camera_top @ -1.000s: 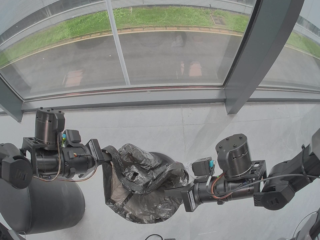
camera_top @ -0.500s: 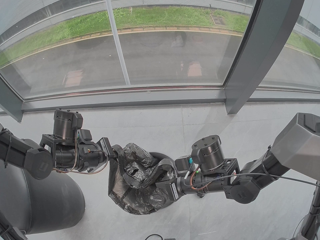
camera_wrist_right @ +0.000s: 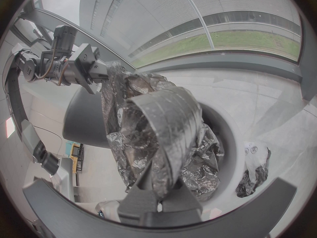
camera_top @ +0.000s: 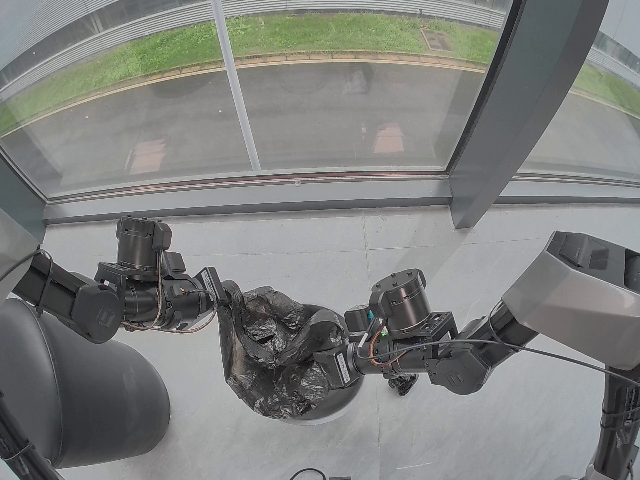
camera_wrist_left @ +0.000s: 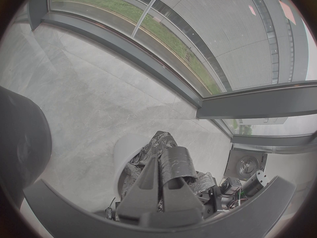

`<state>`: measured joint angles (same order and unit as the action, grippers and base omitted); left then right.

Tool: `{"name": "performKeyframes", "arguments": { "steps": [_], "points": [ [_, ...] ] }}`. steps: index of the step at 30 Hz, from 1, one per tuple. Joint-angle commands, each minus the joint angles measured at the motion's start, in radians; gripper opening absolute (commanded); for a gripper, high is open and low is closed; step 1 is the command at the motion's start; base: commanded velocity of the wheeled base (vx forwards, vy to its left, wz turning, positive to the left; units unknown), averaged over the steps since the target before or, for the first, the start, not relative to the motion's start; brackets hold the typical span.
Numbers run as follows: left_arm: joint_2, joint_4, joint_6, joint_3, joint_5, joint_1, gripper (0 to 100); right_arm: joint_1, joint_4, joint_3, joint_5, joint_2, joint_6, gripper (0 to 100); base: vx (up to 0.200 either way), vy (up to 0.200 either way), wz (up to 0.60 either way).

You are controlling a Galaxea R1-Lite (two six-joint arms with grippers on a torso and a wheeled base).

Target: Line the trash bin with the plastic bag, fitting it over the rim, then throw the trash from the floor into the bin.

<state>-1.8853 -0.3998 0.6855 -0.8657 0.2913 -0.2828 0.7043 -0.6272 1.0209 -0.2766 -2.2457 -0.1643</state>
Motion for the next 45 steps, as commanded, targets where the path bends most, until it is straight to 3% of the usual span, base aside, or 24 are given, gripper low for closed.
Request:
{"name": "performKeyframes", "arguments": {
  "steps": [1,7,15,30,45],
  "points": [
    [-0.049,-0.024,0.000,0.024,0.000,-0.007,0,-0.012,-0.026,-0.064,0.034,-0.012,0.011,0,0.000,0.000,0.00],
    [-0.046,-0.033,0.003,0.073,0.000,-0.041,0,-0.011,-0.184,-0.240,0.036,0.011,0.019,0,0.000,0.000,0.00],
    [-0.034,-0.036,0.023,0.139,-0.004,-0.105,0,-0.003,-0.259,-0.392,0.039,0.044,0.017,0,0.000,0.000,0.00],
    [-0.043,-0.037,0.051,0.146,-0.007,-0.127,0,-0.031,-0.312,-0.459,0.085,0.011,0.051,0,0.000,0.000,0.00],
    [-0.087,-0.039,0.057,0.140,-0.011,-0.115,0,-0.055,-0.313,-0.413,0.109,-0.040,0.078,0,0.000,0.000,0.00]
  ]
}}
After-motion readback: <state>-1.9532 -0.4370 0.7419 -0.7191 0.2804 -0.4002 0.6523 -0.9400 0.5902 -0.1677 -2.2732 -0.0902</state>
